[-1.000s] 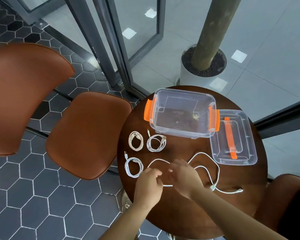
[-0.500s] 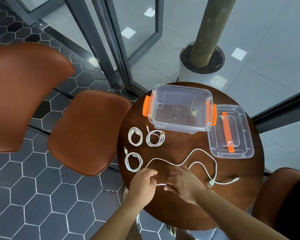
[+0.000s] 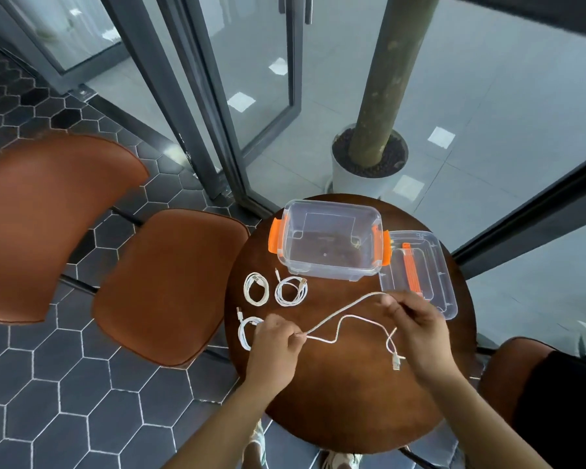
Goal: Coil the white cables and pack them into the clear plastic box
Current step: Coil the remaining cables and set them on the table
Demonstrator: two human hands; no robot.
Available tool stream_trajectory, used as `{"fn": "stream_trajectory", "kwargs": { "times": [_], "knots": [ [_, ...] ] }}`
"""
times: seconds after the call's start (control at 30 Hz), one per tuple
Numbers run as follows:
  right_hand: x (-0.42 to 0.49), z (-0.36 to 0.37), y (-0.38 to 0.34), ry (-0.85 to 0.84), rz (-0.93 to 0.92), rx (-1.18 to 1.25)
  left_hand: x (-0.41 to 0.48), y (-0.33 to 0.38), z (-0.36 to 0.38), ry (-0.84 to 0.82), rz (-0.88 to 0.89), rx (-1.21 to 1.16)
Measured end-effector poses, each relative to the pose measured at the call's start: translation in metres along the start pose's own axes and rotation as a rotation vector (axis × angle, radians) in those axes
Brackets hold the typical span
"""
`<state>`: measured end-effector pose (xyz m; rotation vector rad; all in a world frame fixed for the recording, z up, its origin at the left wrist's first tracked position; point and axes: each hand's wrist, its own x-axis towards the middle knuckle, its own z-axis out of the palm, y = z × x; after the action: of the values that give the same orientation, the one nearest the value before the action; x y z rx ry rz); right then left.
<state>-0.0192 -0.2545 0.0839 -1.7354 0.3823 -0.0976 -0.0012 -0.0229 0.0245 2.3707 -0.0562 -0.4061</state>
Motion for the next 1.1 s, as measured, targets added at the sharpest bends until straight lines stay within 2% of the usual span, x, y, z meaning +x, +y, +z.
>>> {"fn": "stream_trajectory", "kwargs": {
  "times": [0.07,0.13,0.2,0.37,0.5,0.57,0.63,0.73,0.77,0.83,0.9,0.93,1.03,1.1],
  "knots": [
    [0.002,-0.014,-0.005,-0.009,0.072,0.078,-0.004,0.009,-0.005,0.052,-0.124,-0.123],
    [0.004,-0.017,0.000,-0.113,0.179,0.047,-0.010,0.020,-0.008,0.072,-0.231,-0.355],
    [0.008,-0.014,0.010,-0.177,0.286,0.022,-0.016,0.030,-0.009,0.094,-0.271,-0.473],
    [0.019,-0.004,0.015,-0.315,0.584,0.207,-0.031,0.044,-0.016,0.189,-0.131,-0.428],
    [0.015,0.024,0.016,-0.537,0.720,-0.191,-0.034,0.053,-0.023,0.271,-0.016,-0.382],
    [0.012,0.038,0.017,-0.583,0.784,-0.118,-0.033,0.056,-0.025,0.243,0.045,-0.383],
    [0.012,0.047,0.015,-0.511,0.843,0.122,-0.035,0.057,-0.026,0.183,0.108,-0.362],
    [0.019,0.052,0.015,-0.174,0.849,0.429,-0.031,0.049,-0.033,0.054,0.202,-0.250],
    [0.022,0.051,0.015,-0.115,0.828,0.424,-0.029,0.045,-0.037,-0.016,0.237,-0.164],
    [0.026,0.043,0.012,-0.124,0.733,0.264,-0.022,0.035,-0.048,-0.186,0.260,-0.016],
    [0.026,0.032,0.005,-0.171,0.569,0.037,-0.013,0.030,-0.055,-0.260,0.160,-0.023],
    [0.024,0.029,0.000,-0.205,0.489,-0.061,-0.008,0.033,-0.056,-0.266,0.046,-0.136],
    [0.011,0.028,-0.016,-0.362,0.343,-0.213,0.014,0.060,-0.050,-0.284,-0.455,-0.836],
    [0.000,0.034,-0.024,-0.433,0.301,-0.234,0.027,0.075,-0.045,-0.272,-0.666,-1.189]
  ]
}}
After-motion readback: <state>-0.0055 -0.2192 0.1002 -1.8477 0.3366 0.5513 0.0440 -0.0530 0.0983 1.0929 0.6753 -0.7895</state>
